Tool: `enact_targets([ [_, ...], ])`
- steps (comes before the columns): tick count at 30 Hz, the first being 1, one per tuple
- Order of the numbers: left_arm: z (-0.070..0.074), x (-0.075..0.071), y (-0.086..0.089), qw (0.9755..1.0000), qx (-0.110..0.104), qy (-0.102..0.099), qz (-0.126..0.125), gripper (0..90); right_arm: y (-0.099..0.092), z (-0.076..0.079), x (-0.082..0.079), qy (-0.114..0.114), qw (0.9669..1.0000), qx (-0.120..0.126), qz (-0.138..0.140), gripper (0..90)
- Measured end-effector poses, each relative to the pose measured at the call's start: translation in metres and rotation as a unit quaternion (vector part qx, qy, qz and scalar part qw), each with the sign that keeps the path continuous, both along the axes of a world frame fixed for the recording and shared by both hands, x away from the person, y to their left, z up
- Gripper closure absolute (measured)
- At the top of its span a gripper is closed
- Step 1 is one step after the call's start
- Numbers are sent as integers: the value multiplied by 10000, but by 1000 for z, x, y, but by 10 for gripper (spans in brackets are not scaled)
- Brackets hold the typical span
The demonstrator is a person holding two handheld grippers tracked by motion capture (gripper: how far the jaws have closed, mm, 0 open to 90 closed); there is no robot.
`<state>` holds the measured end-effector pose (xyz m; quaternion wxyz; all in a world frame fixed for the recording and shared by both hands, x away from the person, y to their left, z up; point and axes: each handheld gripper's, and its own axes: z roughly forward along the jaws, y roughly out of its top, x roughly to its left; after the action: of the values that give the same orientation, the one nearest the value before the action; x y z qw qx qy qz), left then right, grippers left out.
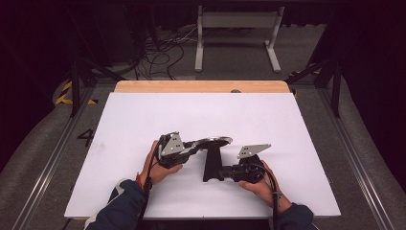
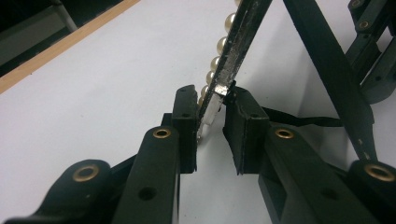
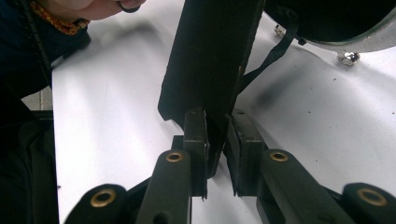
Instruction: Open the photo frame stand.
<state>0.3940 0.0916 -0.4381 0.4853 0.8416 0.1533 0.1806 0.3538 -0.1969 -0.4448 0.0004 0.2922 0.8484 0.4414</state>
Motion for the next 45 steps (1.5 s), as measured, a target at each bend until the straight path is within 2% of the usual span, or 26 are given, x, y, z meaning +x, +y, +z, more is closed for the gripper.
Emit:
enact_targets([
  [16, -1, -1, 1, 9999, 13, 86, -115, 726, 6, -1, -6, -69, 9995, -287, 95, 803],
  [21, -2, -1, 1, 9999, -19, 101, -91, 724, 8, 1, -9, -199, 9989, -420, 63, 730],
  [22, -2, -1, 2, 9999, -34, 120, -97, 723, 8, 3, -9, -249, 9988, -423, 20, 690],
  [24, -2, 0, 2, 9999, -47, 122, -97, 717, 6, 7, -10, -357, 9984, -426, -92, 670],
  [26, -2, 0, 3, 9999, -64, 133, -79, 707, 2, 14, -14, -626, 9974, -289, -228, 653],
  [29, -3, 0, 3, 9998, -76, 129, -112, 721, -1, 25, -21, -1053, 9927, -370, -468, 641],
  [34, -3, 1, 4, 9998, -102, 157, -113, 720, -4, 34, -27, -1350, 9888, -103, -628, 715],
  [36, -3, 1, 4, 9998, -111, 162, -107, 716, -4, 35, -28, -1395, 9881, -65, -650, 733],
  [38, -4, 1, 3, 9998, -82, 137, -88, 713, 1, 38, -34, -1588, 9851, -20, -662, 801],
  [39, -4, 1, 3, 9998, -82, 137, -88, 721, 1, 38, -34, -1588, 9851, -20, -662, 801],
  [42, -5, 2, 1, 9998, -57, 161, -62, 719, 12, 39, -41, -1830, 9809, -29, -655, 880],
  [45, -7, 4, 0, 9998, -41, 177, -42, 692, 24, 38, -46, -1928, 9790, -18, -662, 900],
])
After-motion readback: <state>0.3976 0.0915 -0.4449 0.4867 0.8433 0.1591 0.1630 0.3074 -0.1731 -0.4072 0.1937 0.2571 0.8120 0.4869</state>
